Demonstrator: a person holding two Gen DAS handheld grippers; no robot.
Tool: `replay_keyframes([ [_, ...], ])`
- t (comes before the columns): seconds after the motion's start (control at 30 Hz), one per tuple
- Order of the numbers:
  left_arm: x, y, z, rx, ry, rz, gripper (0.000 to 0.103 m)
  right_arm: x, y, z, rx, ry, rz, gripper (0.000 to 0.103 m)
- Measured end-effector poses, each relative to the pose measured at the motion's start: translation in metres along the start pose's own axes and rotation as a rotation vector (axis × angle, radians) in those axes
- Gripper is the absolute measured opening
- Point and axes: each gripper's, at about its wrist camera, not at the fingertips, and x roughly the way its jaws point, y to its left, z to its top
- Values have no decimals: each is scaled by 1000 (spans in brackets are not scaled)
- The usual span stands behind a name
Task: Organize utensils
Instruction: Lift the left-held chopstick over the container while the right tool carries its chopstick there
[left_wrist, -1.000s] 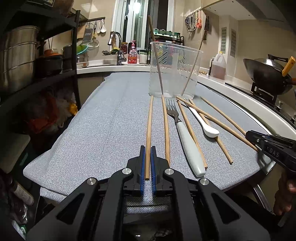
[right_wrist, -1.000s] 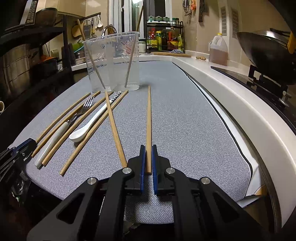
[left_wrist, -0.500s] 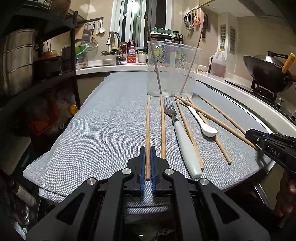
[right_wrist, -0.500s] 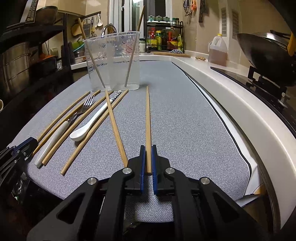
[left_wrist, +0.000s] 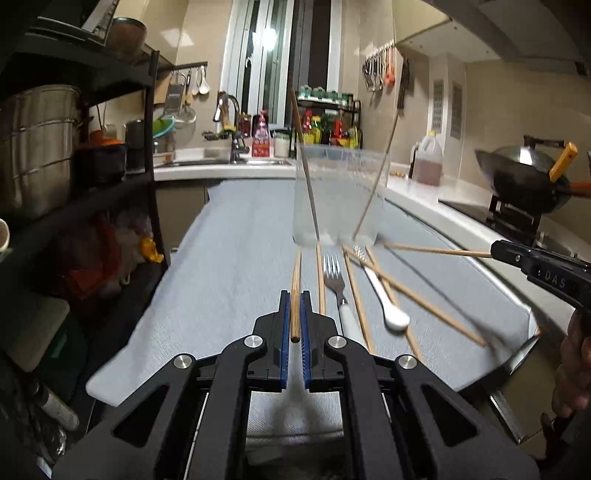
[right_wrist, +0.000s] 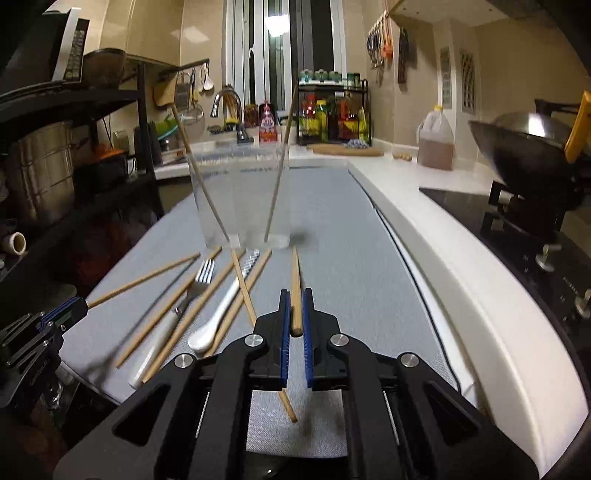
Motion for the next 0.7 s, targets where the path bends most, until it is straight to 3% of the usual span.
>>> replay_keyframes([
  [0.23, -15, -3, 31, 30, -55, -14, 5, -21, -4, 38, 16, -68, 8, 6],
  [0.4, -17, -2, 74, 28, -89, -24, 5, -22, -9, 72, 51, -80, 38, 6],
  [0.57, -10, 3, 120, 11, -87, -39, 5, -16, -5, 110, 66, -64, 71, 7],
  [0.7, 4, 9, 155, -26, -36, -68, 5, -11, 0, 139, 57, -50, 84, 7],
])
